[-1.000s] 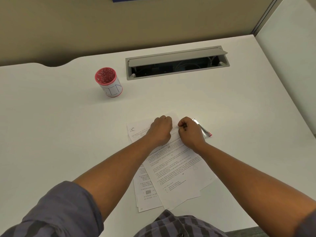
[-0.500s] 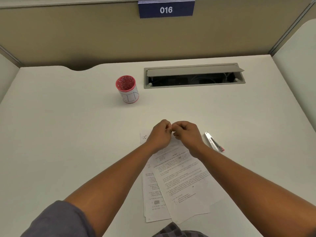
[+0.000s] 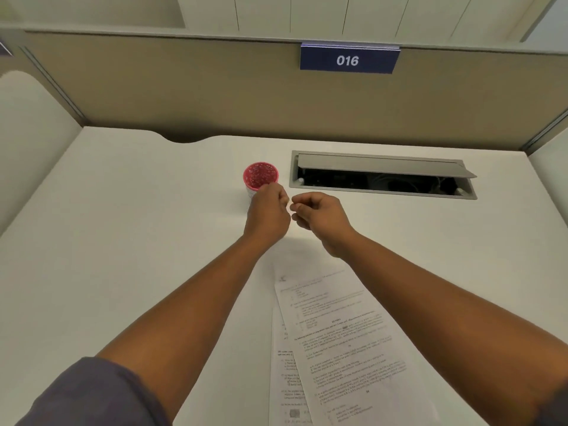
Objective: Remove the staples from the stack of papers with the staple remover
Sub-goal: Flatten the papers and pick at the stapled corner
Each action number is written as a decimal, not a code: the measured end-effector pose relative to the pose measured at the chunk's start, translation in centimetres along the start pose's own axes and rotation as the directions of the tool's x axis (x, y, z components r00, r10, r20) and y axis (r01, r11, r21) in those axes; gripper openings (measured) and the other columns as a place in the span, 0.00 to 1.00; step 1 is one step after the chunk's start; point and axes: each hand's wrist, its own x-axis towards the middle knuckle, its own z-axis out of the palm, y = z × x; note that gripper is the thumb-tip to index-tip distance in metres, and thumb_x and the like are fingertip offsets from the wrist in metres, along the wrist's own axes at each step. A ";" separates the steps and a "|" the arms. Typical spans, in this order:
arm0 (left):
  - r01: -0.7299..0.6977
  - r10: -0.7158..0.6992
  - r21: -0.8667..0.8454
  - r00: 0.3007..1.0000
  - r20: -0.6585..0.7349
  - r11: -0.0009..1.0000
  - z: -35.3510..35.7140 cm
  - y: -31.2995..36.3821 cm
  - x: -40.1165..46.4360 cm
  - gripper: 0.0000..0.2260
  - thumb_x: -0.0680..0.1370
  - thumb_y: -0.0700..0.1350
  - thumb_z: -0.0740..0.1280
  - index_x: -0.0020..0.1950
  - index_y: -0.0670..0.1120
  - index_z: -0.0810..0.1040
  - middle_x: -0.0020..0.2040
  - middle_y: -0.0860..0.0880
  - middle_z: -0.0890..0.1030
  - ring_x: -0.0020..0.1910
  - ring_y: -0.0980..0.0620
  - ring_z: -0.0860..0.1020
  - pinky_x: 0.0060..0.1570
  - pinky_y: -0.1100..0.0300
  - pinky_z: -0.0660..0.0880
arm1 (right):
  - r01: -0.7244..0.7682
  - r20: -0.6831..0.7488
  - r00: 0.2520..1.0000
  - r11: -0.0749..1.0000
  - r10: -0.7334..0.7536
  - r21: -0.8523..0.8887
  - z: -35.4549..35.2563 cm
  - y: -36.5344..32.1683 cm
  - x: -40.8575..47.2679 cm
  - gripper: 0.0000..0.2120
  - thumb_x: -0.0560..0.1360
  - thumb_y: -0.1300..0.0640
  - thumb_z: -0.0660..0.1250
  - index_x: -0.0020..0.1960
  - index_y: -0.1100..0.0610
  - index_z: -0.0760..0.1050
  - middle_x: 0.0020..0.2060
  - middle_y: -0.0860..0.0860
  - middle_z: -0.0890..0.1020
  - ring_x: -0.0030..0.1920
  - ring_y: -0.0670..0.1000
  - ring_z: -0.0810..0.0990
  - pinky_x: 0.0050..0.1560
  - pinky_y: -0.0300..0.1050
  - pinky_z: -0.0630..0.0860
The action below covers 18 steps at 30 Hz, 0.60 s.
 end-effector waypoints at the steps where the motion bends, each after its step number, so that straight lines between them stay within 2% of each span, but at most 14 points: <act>1: 0.010 -0.009 0.027 0.999 -0.031 1.000 -0.4 -0.2 0.7 0.05 0.80 0.35 0.66 0.47 0.44 0.77 0.47 0.46 0.81 0.45 0.46 0.80 0.44 0.55 0.79 | 0.023 0.001 1.000 0.998 -0.023 -0.059 0.4 -0.3 0.7 0.08 0.80 0.64 0.67 0.58 0.61 0.81 0.50 0.58 0.85 0.45 0.53 0.84 0.50 0.46 0.83; 3: 0.028 -0.021 0.100 0.997 -0.068 0.995 -1.4 -0.6 2.4 0.03 0.79 0.39 0.71 0.51 0.44 0.78 0.54 0.44 0.82 0.53 0.44 0.81 0.52 0.55 0.80 | 0.096 0.006 0.995 0.964 -0.098 -0.248 1.3 -1.3 2.4 0.12 0.81 0.62 0.65 0.63 0.59 0.80 0.54 0.55 0.85 0.49 0.53 0.84 0.58 0.53 0.82; 5: 0.042 -0.031 0.173 0.997 -0.065 0.984 -2.1 -1.0 3.8 0.11 0.78 0.42 0.74 0.59 0.42 0.80 0.62 0.42 0.80 0.60 0.43 0.80 0.59 0.55 0.78 | 0.179 0.031 0.982 0.874 -0.184 -0.451 2.0 -2.4 3.9 0.15 0.82 0.61 0.62 0.68 0.57 0.78 0.62 0.53 0.82 0.58 0.53 0.82 0.65 0.50 0.77; 7: 0.036 -0.025 0.217 0.998 -0.053 0.975 -2.7 -1.4 4.8 0.18 0.77 0.43 0.75 0.65 0.41 0.79 0.65 0.41 0.78 0.63 0.42 0.78 0.61 0.53 0.78 | 0.263 0.112 0.962 0.738 -0.248 -0.621 2.6 -3.3 5.2 0.18 0.83 0.62 0.59 0.70 0.57 0.76 0.66 0.54 0.80 0.65 0.54 0.78 0.65 0.41 0.71; 9: 0.024 -0.013 0.246 0.999 -0.045 0.969 -2.9 -1.5 5.2 0.20 0.77 0.44 0.75 0.67 0.40 0.78 0.64 0.40 0.76 0.63 0.42 0.77 0.60 0.53 0.78 | 0.315 0.195 0.946 0.596 -0.259 -0.738 2.8 -3.4 6.3 0.20 0.82 0.63 0.57 0.71 0.56 0.75 0.63 0.57 0.81 0.63 0.57 0.78 0.61 0.44 0.72; 12: 0.024 -0.014 0.266 0.999 -0.039 0.964 -2.8 -1.6 5.5 0.21 0.77 0.45 0.75 0.67 0.40 0.77 0.65 0.40 0.75 0.63 0.41 0.76 0.60 0.53 0.79 | 0.354 0.272 0.933 0.460 -0.237 -0.814 3.0 -2.6 7.2 0.19 0.82 0.63 0.57 0.69 0.54 0.77 0.54 0.58 0.80 0.56 0.60 0.78 0.52 0.50 0.75; 15: 0.040 -0.030 0.247 0.999 -0.044 0.968 -2.7 -1.6 5.8 0.20 0.77 0.45 0.74 0.66 0.40 0.77 0.66 0.41 0.75 0.64 0.42 0.76 0.61 0.52 0.79 | 0.370 0.295 0.925 0.405 -0.238 -0.836 3.3 -1.9 7.3 0.20 0.82 0.63 0.58 0.72 0.56 0.73 0.60 0.59 0.79 0.59 0.60 0.77 0.58 0.53 0.76; 18: 0.061 -0.053 0.248 0.998 -0.038 0.967 -2.7 -1.7 6.0 0.19 0.78 0.45 0.73 0.66 0.40 0.78 0.66 0.41 0.75 0.64 0.41 0.77 0.61 0.51 0.79 | 0.383 0.300 0.918 0.389 -0.259 -0.838 3.4 -1.5 7.3 0.22 0.81 0.64 0.58 0.75 0.57 0.69 0.64 0.58 0.77 0.62 0.60 0.76 0.60 0.52 0.75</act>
